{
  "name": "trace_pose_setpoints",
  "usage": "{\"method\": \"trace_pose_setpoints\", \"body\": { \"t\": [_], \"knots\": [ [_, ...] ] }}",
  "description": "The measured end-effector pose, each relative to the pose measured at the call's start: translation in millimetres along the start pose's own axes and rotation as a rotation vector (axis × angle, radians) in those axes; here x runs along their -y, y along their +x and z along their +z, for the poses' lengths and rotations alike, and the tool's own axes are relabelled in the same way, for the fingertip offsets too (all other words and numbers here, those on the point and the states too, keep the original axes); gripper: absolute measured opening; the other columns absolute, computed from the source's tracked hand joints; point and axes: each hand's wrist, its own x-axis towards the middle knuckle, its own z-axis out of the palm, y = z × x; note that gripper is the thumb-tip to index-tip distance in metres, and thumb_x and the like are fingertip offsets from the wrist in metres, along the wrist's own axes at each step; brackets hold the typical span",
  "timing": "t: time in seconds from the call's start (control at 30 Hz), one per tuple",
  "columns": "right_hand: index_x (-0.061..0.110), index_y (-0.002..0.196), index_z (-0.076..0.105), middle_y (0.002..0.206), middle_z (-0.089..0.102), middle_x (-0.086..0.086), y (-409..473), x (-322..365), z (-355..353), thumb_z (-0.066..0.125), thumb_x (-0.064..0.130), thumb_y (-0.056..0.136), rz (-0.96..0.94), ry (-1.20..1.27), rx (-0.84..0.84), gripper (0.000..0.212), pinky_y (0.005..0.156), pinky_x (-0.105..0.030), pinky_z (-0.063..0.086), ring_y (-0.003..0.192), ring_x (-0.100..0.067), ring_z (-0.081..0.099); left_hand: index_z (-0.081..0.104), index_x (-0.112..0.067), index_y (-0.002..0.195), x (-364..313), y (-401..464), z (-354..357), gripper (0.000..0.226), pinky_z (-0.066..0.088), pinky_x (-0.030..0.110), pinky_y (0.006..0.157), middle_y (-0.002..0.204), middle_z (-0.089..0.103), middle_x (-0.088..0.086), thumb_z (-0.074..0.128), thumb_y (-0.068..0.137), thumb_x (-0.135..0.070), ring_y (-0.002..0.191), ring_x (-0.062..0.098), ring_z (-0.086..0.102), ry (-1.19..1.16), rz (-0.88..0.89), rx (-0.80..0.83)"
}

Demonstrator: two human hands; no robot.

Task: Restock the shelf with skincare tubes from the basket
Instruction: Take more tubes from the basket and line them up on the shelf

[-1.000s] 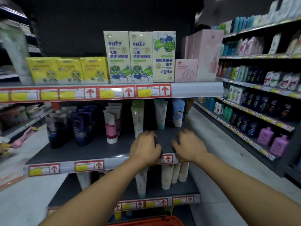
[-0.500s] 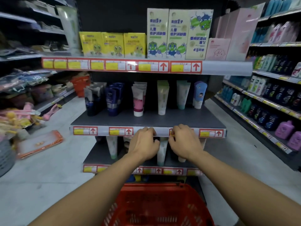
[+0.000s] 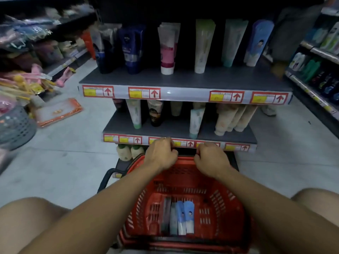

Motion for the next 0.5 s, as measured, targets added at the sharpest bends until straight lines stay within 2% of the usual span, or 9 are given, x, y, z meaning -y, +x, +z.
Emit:
{"method": "trace_pose_setpoints", "body": {
  "t": [0.2, 0.37, 0.5],
  "knots": [
    [0.012, 0.102, 0.065, 0.110, 0.064, -0.013, -15, -15, 64, 0.052, 0.037, 0.086, 0.113, 0.050, 0.249, 0.032, 0.081, -0.037, 0.052, 0.100, -0.032, 0.062, 0.068, -0.021, 0.109, 35, 1, 61, 0.023, 0.051, 0.033, 0.080, 0.112, 0.072, 0.005, 0.062, 0.089, -0.030, 0.106, 0.030, 0.067, -0.025, -0.108, 0.161],
    [0.012, 0.114, 0.063, 0.119, 0.063, -0.012, -23, -25, 120, 0.054, 0.036, 0.088, 0.189, 0.017, 0.442, 0.036, 0.093, -0.039, 0.050, 0.113, -0.033, 0.059, 0.071, -0.019, 0.108, 66, -6, 111, 0.024, 0.056, 0.036, 0.086, 0.110, 0.074, 0.006, 0.062, 0.089, -0.029, 0.106, 0.029, 0.068, -0.046, -0.221, 0.311],
    [0.015, 0.112, 0.069, 0.114, 0.069, -0.012, -33, -40, 177, 0.057, 0.035, 0.088, 0.278, 0.063, 0.566, 0.034, 0.087, -0.037, 0.054, 0.106, -0.030, 0.067, 0.072, -0.021, 0.109, 93, -13, 149, 0.023, 0.056, 0.035, 0.086, 0.108, 0.074, 0.006, 0.062, 0.089, -0.029, 0.103, 0.029, 0.069, -0.048, -0.333, 0.416]
  ]
}}
